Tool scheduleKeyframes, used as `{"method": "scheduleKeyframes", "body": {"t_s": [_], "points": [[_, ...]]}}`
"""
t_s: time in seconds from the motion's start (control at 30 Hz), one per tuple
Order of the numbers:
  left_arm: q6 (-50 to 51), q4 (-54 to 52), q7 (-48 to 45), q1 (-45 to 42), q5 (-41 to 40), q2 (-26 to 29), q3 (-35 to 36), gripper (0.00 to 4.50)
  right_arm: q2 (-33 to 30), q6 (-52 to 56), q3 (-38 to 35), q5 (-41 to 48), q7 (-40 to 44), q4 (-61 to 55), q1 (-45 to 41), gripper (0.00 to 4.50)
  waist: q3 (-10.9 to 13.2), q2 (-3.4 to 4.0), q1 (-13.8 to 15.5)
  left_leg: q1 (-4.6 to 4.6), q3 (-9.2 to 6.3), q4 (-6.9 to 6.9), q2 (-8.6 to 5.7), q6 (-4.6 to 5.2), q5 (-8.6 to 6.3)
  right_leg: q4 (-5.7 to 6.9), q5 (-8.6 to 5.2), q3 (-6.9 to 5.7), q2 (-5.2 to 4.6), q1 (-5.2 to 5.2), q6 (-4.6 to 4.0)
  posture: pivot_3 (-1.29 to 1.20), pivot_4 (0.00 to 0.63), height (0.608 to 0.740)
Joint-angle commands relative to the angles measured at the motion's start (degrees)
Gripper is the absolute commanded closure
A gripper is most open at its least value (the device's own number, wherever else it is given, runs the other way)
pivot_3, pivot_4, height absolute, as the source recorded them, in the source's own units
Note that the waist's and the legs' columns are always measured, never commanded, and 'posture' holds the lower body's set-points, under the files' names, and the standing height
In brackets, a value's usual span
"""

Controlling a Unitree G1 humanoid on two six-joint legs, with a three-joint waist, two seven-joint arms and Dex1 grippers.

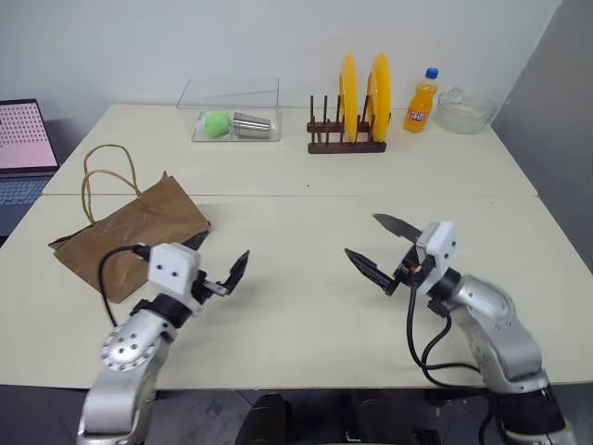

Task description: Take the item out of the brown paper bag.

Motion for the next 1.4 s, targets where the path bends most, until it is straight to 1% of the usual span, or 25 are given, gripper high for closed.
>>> {"method": "scheduleKeyframes", "body": {"t_s": [0.03,0.1,0.2,0.23,0.33,0.43,0.47,0.53,0.6,0.63,0.7,0.73,0.83,0.9,1.0,1.1,1.17,1.33,1.4], "points": [[6.2,-6.1,-1.0,2.0,-8.0,3.2,8.1,0.02,-1.9,3.1,1.3,4.7,7.7,0.4,-6.1,0.0,0.0,0.02,0.0,0.0,-0.01,0.0,0.0,0.0,0.0,-0.01,0.0,-0.01,0.0,0.0,0.0,0.0,0.15,0.74],[9.1,-7.6,-1.2,4.0,-11.7,4.8,12.5,0.02,-2.2,3.7,1.9,5.5,10.4,2.4,-9.1,0.0,0.0,0.02,0.0,0.0,-0.03,-0.02,0.01,0.0,0.0,-0.03,0.0,-0.03,0.0,0.0,-0.01,0.0,0.15,0.74],[13.0,-9.3,-3.2,9.0,-18.3,7.3,21.2,0.02,-1.4,3.3,2.5,5.7,13.6,6.0,-13.0,0.0,0.1,0.0,-0.1,-0.02,-0.02,-0.02,0.01,0.0,0.0,-0.08,-0.01,-0.02,0.0,-0.01,-0.01,0.0,0.15,0.74],[15.1,-9.3,-4.6,11.4,-21.7,8.6,25.1,0.02,-0.9,2.9,2.6,5.7,14.3,7.5,-14.2,0.0,0.1,0.01,-0.1,-0.03,-0.02,-0.02,0.01,0.0,-0.01,-0.09,-0.01,-0.02,-0.01,-0.01,-0.02,0.0,0.15,0.74],[18.4,-7.6,-8.4,15.5,-26.9,12.7,32.9,0.02,0.3,1.6,3.0,5.1,15.9,10.7,-16.1,0.0,0.1,0.03,-0.1,-0.05,-0.04,-0.02,0.02,0.01,-0.01,-0.12,-0.02,-0.03,-0.01,-0.03,-0.04,0.0,0.15,0.74],[20.3,-2.3,-11.5,15.0,-28.6,18.8,39.4,0.02,1.3,0.1,3.8,4.1,17.2,12.5,-16.9,0.0,0.1,0.06,0.3,-0.05,-0.13,-0.01,0.01,0.0,-0.01,-0.11,-0.07,-0.12,-0.01,-0.02,-0.14,0.0,0.15,0.74],[21.1,-0.2,-11.7,13.6,-29.3,21.1,41.1,0.02,1.5,-0.4,4.0,3.8,17.5,12.9,-17.0,0.0,0.1,0.09,0.4,-0.06,-0.18,-0.01,0.01,0.0,-0.01,-0.11,-0.22,-0.18,-0.01,-0.02,-0.38,0.0,0.15,0.74],[22.0,4.2,-12.8,10.9,-29.2,25.1,42.1,0.02,1.9,-1.0,4.5,3.3,17.8,12.9,-16.9,0.0,0.2,0.11,0.4,-0.05,-0.21,-0.01,0.01,0.0,0.0,-0.09,-0.24,-0.21,-0.02,-0.02,-0.43,0.0,0.15,0.74],[22.6,8.1,-14.7,8.6,-28.1,29.1,41.3,0.02,2.0,-1.1,4.9,3.0,17.7,12.1,-16.6,0.0,0.2,0.15,0.3,-0.06,-0.19,-0.02,0.01,0.0,0.0,-0.1,-0.24,-0.2,-0.01,-0.02,-0.42,0.0,0.15,0.74],[21.7,11.9,-16.4,6.7,-26.3,31.9,39.5,0.02,2.1,-1.0,4.9,2.9,17.4,11.3,-16.2,0.0,0.2,0.15,0.1,-0.06,-0.14,-0.02,0.01,0.0,0.0,-0.1,-0.21,-0.15,-0.02,-0.02,-0.36,0.0,0.15,0.74],[20.3,17.5,-19.1,3.6,-24.0,35.5,36.5,0.02,2.2,-0.8,4.9,2.7,16.8,10.0,-15.8,0.0,0.2,0.16,0.1,-0.07,-0.11,-0.03,0.0,-0.01,-0.01,-0.09,-0.11,-0.13,-0.02,-0.05,-0.2,0.0,0.15,0.74],[18.6,21.4,-20.7,0.9,-22.4,37.4,33.7,0.02,2.3,-0.6,4.9,2.6,16.3,9.3,-15.5,0.0,0.2,0.18,0.1,-0.1,-0.11,-0.08,0.0,-0.02,-0.01,-0.09,-0.1,-0.13,-0.02,-0.11,-0.19,0.0,0.15,0.74],[15.7,29.1,-24.0,-6.0,-19.4,40.3,27.7,0.02,2.3,-0.1,4.8,2.5,15.3,7.7,-14.8,0.0,0.2,0.21,0.0,-0.24,-0.1,-0.13,0.01,-0.04,-0.02,-0.06,-0.11,-0.14,-0.02,-0.28,-0.22,0.0,0.15,0.74],[13.1,36.3,-26.5,-13.5,-16.7,42.0,21.8,0.02,2.0,0.4,4.6,2.3,14.2,6.1,-14.2,0.0,0.2,0.19,0.0,-0.4,-0.11,-0.13,0.01,-0.04,-0.01,-0.04,-0.1,-0.14,-0.02,-0.45,-0.23,0.0,0.15,0.74],[8.4,47.0,-30.1,-25.6,-11.6,42.3,12.4,0.02,1.4,1.1,4.2,1.9,12.7,4.2,-13.2,0.0,0.2,0.13,0.3,-0.78,-0.16,-0.03,0.0,-0.07,0.0,0.04,0.03,-0.2,-0.03,-0.8,-0.34,0.0,0.15,0.74],[5.7,54.2,-32.9,-34.1,-8.1,41.5,7.2,0.02,0.6,1.5,4.1,1.6,11.8,2.7,-12.4,0.0,0.2,0.1,0.1,-0.86,-0.09,-0.02,-0.01,-0.07,0.0,0.02,0.12,-0.16,-0.04,-0.85,-0.44,0.0,0.15,0.74],[4.4,58.3,-34.2,-38.7,-6.5,41.1,5.1,0.02,0.3,1.7,3.9,1.4,11.2,2.0,-11.9,0.0,0.1,0.08,-0.1,-0.91,-0.06,-0.01,-0.01,-0.06,0.0,0.02,0.12,-0.14,-0.04,-0.89,-0.44,0.0,0.15,0.74],[2.9,63.4,-37.6,-44.1,-4.7,41.2,3.3,0.02,-0.2,2.2,3.6,0.9,9.6,0.3,-10.9,0.0,0.1,0.08,-0.5,-0.91,-0.02,-0.02,0.0,-0.06,0.0,0.1,0.12,-0.13,-0.04,-0.96,-0.44,0.0,0.15,0.74],[2.2,65.8,-38.4,-46.2,-3.9,41.5,3.1,0.41,-0.4,2.7,3.6,0.9,9.0,-0.4,-10.5,0.0,0.1,0.07,-0.5,-0.92,-0.03,-0.02,0.0,-0.06,0.0,0.11,0.12,-0.14,-0.04,-0.97,-0.44,0.0,0.15,0.74]]}}
